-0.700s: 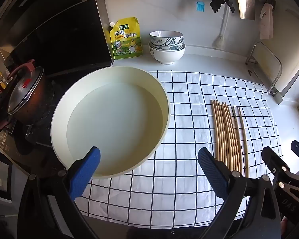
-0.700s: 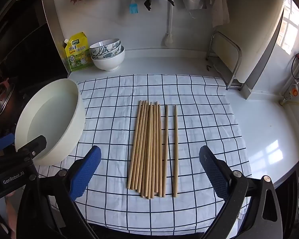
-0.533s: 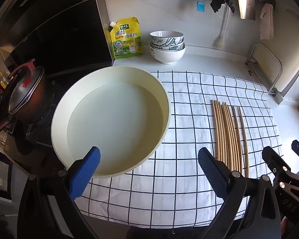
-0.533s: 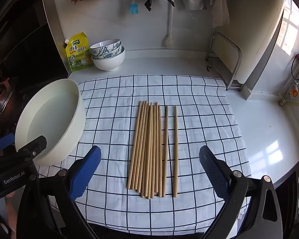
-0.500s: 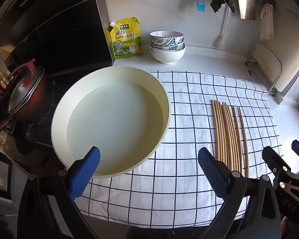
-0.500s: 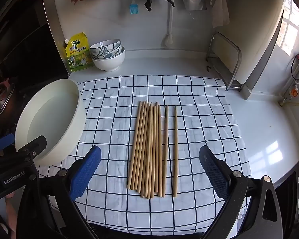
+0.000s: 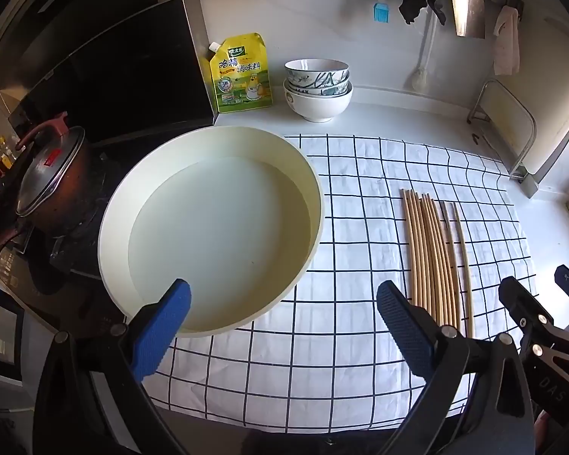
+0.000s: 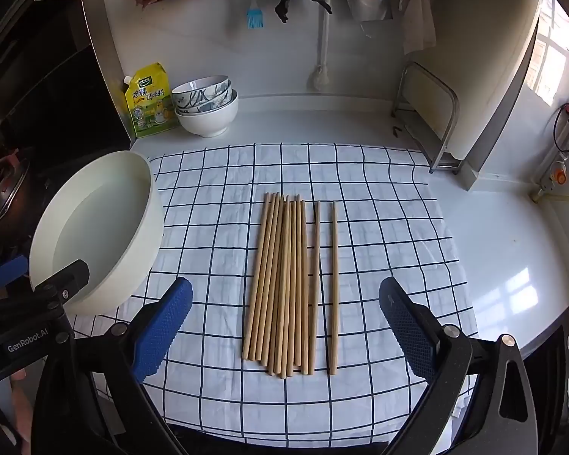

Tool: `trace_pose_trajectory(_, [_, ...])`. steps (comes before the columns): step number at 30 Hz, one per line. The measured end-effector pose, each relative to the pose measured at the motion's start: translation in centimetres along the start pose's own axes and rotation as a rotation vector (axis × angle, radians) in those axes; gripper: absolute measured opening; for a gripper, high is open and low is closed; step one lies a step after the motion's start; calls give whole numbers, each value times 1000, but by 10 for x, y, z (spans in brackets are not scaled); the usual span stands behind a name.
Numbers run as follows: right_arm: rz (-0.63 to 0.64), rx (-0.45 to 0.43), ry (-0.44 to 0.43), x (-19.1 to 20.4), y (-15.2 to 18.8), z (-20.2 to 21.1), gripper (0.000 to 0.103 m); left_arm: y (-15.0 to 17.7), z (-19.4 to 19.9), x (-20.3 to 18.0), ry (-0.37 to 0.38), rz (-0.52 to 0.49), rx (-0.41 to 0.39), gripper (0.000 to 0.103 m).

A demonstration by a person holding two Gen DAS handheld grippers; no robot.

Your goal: Organize utensils

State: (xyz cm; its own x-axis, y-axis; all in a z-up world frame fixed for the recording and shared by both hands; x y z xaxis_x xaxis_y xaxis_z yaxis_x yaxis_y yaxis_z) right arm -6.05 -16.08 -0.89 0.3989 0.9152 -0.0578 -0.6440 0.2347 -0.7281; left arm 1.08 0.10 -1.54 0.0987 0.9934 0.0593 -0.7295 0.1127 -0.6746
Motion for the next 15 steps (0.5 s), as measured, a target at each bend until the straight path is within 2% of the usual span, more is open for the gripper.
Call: trace_pose_trajectory(15, [0, -2, 1, 1, -5, 1, 94, -2, -2, 2, -4, 1, 3, 97])
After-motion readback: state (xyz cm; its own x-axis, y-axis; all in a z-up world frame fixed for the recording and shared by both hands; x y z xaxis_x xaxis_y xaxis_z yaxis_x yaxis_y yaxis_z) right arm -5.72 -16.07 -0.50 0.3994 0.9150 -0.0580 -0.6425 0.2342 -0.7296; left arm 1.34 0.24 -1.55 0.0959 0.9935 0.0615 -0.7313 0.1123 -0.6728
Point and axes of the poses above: each gripper's, at about its wrist camera, not at the fingertips, and z roughly against the way its jaws point, x to its left, y to its underside, the point moved 2 cm from there along -z, roughly the way its jaws point, and after that the axes turned 10 degrees about -x, right-handed, at the moved point
